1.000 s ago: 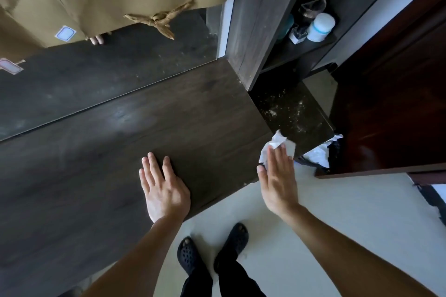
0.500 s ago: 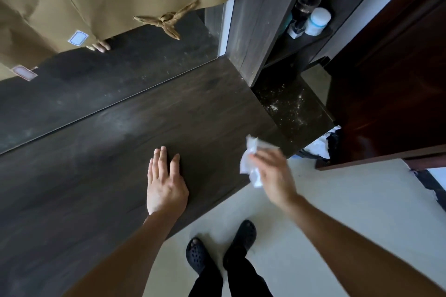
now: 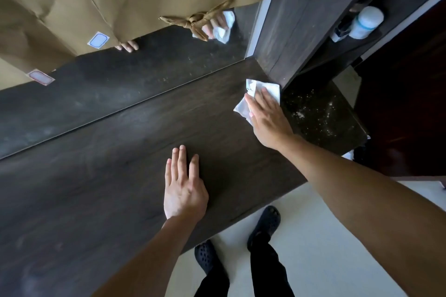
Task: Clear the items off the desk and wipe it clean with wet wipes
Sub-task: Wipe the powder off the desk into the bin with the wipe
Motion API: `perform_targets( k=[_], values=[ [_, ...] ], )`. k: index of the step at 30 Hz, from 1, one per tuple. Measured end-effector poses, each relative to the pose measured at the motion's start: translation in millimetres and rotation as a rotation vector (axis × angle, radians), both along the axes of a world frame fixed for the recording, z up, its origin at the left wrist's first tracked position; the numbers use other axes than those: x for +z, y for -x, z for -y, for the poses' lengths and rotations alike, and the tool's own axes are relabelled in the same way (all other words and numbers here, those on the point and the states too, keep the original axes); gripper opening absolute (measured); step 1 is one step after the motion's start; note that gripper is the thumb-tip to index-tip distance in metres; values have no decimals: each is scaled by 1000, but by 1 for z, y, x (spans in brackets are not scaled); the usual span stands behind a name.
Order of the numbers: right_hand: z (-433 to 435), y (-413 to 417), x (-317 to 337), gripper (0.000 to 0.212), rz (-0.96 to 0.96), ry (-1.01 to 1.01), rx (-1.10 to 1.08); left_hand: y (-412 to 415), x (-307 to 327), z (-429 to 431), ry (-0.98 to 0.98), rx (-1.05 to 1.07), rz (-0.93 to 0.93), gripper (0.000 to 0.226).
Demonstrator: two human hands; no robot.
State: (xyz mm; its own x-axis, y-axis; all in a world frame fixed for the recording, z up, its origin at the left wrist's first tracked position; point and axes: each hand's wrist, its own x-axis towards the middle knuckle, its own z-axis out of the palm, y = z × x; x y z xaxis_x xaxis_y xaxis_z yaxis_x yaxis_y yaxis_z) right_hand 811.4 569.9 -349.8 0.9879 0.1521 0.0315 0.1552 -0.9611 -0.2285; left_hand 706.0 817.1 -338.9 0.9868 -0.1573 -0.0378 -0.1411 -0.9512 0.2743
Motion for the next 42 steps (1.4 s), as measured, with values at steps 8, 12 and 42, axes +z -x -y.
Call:
perform_targets(
  k=[8,12,42],
  values=[
    [-14,-95,-3,62,74,-73,-113,-29,3,6,-14,59,0,53],
    [-2,-61,-3,46,44,-152,-144,-29,6,10,-7,87,-10,54],
    [52,81,-3,46,46,-10,65,58,-3,52,21,318,35,54]
  ],
)
